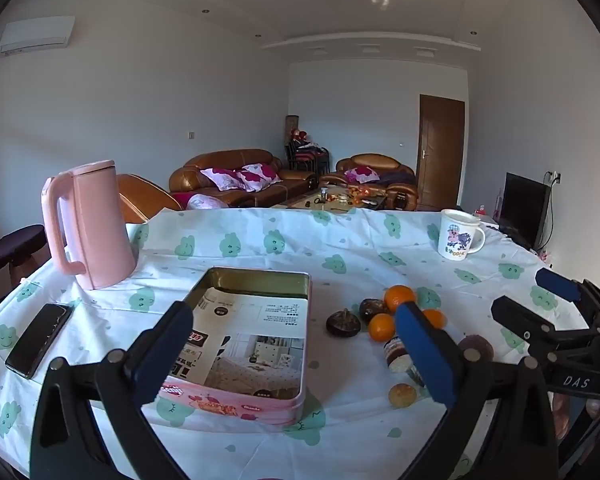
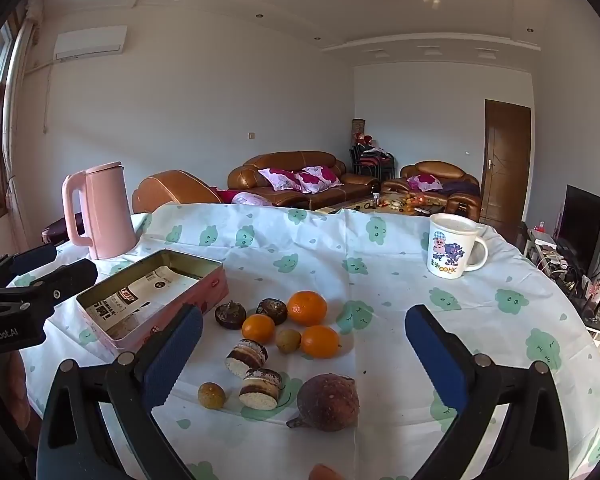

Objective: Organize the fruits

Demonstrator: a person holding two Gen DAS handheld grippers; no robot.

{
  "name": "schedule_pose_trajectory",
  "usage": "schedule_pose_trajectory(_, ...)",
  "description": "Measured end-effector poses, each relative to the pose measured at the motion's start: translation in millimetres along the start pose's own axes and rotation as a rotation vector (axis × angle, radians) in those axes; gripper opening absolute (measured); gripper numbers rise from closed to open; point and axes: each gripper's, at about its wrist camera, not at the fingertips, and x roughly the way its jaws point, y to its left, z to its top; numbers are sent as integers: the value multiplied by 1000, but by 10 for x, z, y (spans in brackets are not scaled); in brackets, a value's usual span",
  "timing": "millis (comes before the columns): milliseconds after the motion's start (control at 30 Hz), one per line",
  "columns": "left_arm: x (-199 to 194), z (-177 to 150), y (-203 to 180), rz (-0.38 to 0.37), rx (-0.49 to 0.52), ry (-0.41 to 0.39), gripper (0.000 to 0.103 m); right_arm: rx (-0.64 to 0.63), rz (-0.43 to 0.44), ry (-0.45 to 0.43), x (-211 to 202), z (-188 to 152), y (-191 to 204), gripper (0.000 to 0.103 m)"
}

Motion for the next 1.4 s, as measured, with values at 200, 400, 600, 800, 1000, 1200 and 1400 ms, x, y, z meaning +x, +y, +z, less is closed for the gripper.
schedule_pose_trajectory(200, 17, -21, 68, -1, -19, 10, 103, -1, -5, -2, -7, -16, 49, 102)
schedule_pose_trajectory(400, 27, -22, 72, 4, -27, 17, 103, -7, -6, -4, -48, -50, 151, 102)
schedule_pose_trajectory(600, 25, -30, 73, 7, -26, 16, 103, -10, 7, 5, 10, -37, 67, 102)
schedule_pose_trajectory(800, 24, -37, 80, 7, -25, 15, 103, -13, 9, 9, 17, -44, 81, 102)
schedule_pose_trajectory(1000, 24, -42, 106, 8, -29, 17, 103, -12, 13, 12, 21, -50, 86, 102)
schedule_pose_trajectory(1200, 26, -41, 111, 6, -28, 19, 103, -16, 13, 20, 42, -56, 101, 102)
schedule_pose_trajectory(1400, 36, -45, 124, 2, -31, 20, 103, -17, 16, 24, 44, -65, 116, 102)
